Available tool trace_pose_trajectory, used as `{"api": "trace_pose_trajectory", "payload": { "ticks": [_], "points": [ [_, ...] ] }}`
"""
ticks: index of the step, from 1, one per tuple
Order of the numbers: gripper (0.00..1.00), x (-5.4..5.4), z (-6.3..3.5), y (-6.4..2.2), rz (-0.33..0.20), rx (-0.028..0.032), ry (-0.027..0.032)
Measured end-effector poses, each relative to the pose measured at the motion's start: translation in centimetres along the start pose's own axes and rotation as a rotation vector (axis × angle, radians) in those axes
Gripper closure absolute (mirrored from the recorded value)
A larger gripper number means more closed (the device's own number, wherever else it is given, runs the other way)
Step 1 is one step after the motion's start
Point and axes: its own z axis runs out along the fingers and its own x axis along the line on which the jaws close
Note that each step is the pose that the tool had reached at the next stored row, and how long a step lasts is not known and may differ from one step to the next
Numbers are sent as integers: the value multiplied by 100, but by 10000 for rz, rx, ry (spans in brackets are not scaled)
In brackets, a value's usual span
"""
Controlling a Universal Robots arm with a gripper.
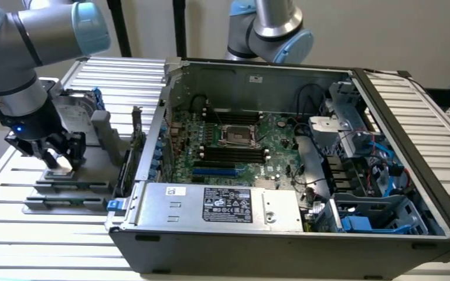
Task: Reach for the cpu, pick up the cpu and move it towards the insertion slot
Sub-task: 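Pick up the cpu and move it towards the insertion slot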
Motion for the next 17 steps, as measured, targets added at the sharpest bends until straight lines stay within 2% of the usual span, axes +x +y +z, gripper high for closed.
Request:
{"api": "trace_pose_trajectory", "payload": {
  "ticks": [17],
  "points": [
    [45, 13, -766, 3, -3, -3, 12]
  ]
}}
